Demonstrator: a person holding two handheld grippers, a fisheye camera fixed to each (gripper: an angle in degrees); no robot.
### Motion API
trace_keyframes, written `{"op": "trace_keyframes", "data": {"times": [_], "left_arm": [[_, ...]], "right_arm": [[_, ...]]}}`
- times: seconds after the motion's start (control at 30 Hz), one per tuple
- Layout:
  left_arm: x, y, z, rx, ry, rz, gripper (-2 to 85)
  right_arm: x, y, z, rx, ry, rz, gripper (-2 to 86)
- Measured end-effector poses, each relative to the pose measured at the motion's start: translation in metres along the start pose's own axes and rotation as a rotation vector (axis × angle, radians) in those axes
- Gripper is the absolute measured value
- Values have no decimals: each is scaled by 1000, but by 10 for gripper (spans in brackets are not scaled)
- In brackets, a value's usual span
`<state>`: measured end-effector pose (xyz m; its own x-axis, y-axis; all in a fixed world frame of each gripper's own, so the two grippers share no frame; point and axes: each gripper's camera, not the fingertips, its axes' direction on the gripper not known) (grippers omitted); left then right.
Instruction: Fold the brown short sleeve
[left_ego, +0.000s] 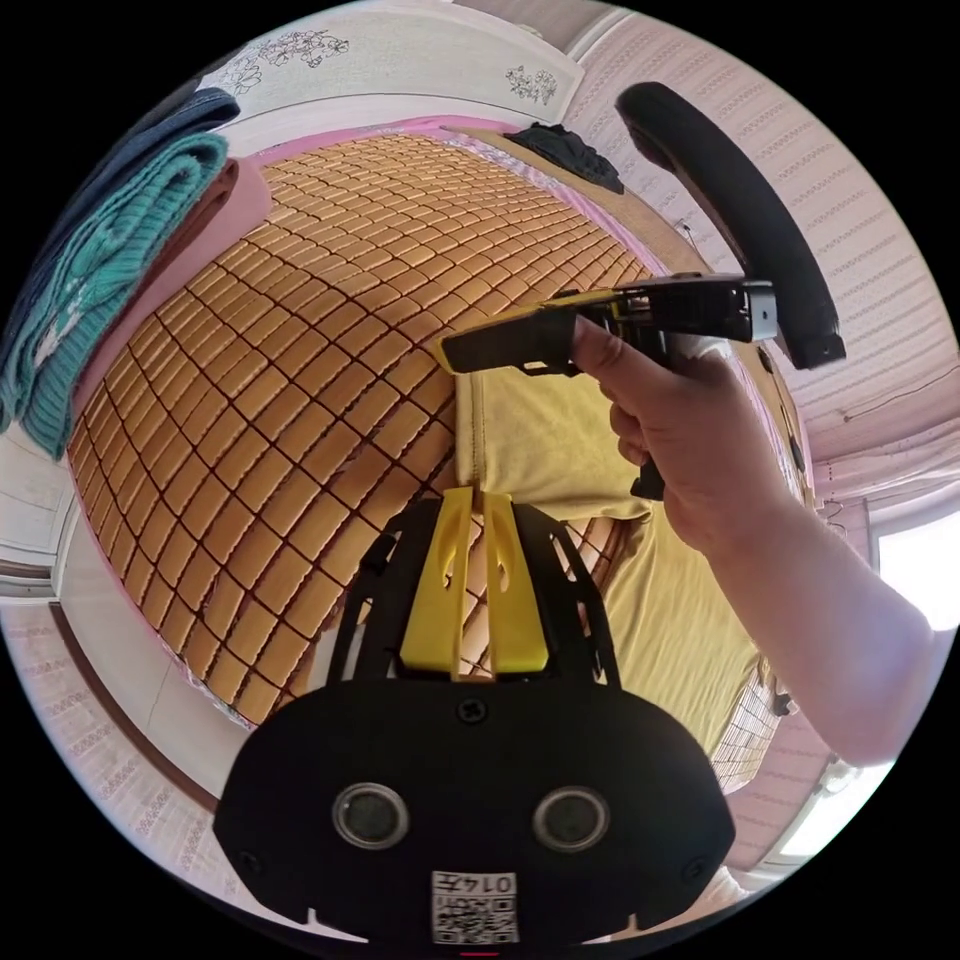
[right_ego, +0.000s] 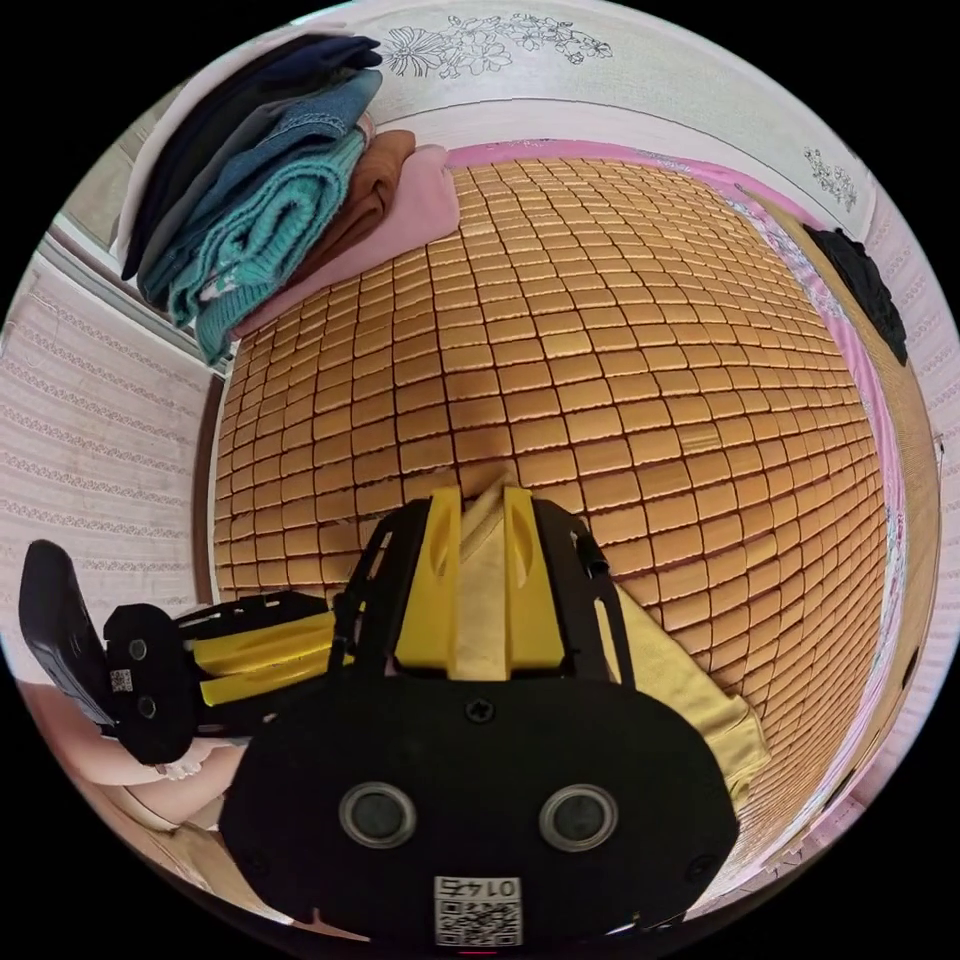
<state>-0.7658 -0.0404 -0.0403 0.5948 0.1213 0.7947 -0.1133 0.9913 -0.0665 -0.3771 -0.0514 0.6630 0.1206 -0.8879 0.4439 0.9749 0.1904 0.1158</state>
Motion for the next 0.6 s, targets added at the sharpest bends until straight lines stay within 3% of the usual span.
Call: {"op": "trace_keyframes", "data": {"times": [0.23, 0.47, 0.6], "left_arm": [[24, 3, -14, 118, 28, 63, -10], [109, 11, -57, 268, 296, 449, -9], [181, 35, -48, 146, 477, 677, -1]], "right_arm": [[43, 51, -45, 171, -93, 158, 3], [101, 212, -158, 525, -183, 451, 3], [109, 333, -195, 535, -187, 670, 13]]}}
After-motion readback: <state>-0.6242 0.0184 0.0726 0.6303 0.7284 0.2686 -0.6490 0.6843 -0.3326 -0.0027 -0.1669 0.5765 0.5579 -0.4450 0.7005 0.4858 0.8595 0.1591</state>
